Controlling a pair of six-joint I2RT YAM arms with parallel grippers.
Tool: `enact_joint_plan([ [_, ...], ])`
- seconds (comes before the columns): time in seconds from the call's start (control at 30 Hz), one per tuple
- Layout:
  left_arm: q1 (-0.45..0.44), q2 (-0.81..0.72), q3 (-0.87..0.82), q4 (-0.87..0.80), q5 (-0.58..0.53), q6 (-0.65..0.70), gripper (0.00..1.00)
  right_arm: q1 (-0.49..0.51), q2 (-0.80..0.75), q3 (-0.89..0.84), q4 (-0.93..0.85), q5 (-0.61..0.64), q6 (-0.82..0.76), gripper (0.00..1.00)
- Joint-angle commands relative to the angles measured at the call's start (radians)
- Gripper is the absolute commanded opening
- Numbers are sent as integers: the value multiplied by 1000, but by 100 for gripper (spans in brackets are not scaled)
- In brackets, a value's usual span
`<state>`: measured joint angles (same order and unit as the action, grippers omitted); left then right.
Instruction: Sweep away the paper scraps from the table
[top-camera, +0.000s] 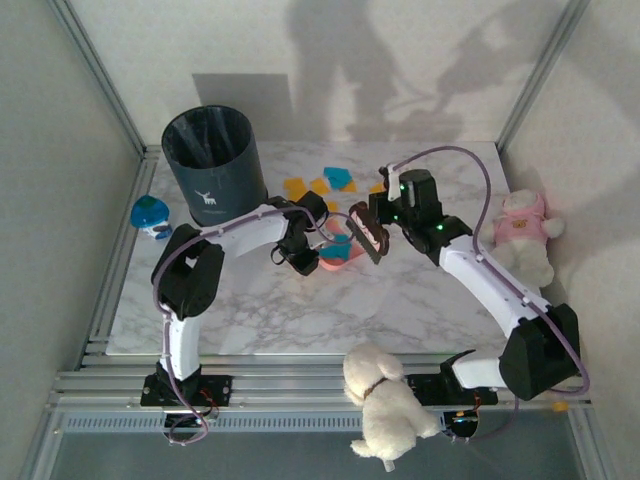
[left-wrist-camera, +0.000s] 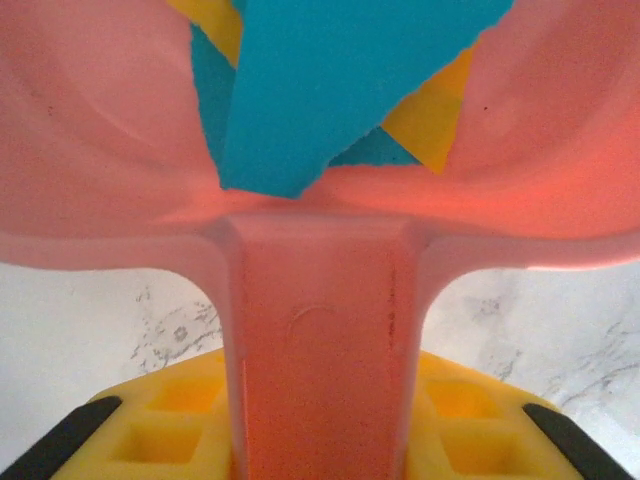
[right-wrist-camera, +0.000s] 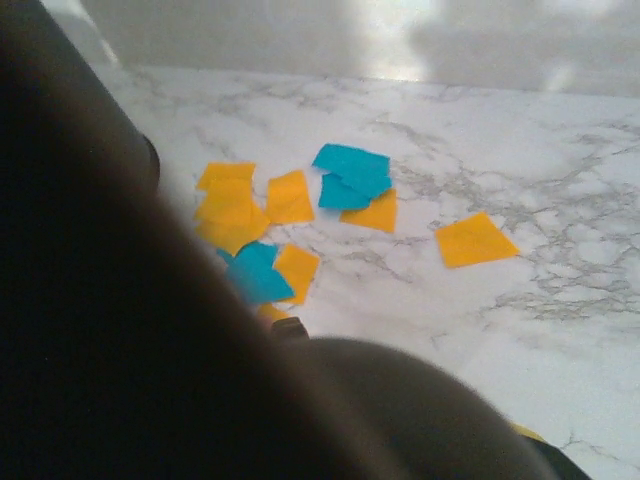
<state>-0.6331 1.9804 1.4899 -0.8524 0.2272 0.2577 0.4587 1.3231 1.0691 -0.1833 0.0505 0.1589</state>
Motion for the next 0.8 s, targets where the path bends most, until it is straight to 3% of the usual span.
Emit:
enact_joint_plan([
  [0.0, 6, -64, -28, 52, 20, 2, 0, -12, -47, -18, 38, 21, 42, 0],
  [0.1, 6, -77, -39, 70, 32, 0, 0, -15, -67, -24, 21, 43, 46, 0],
  [0.37, 21, -140, -81, 167, 9, -33, 0, -36, -154, -77, -5, 277, 27, 0],
  [0.77, 62, -278, -95, 375, 95, -127, 0, -61, -178, -113, -24, 273, 11, 0],
])
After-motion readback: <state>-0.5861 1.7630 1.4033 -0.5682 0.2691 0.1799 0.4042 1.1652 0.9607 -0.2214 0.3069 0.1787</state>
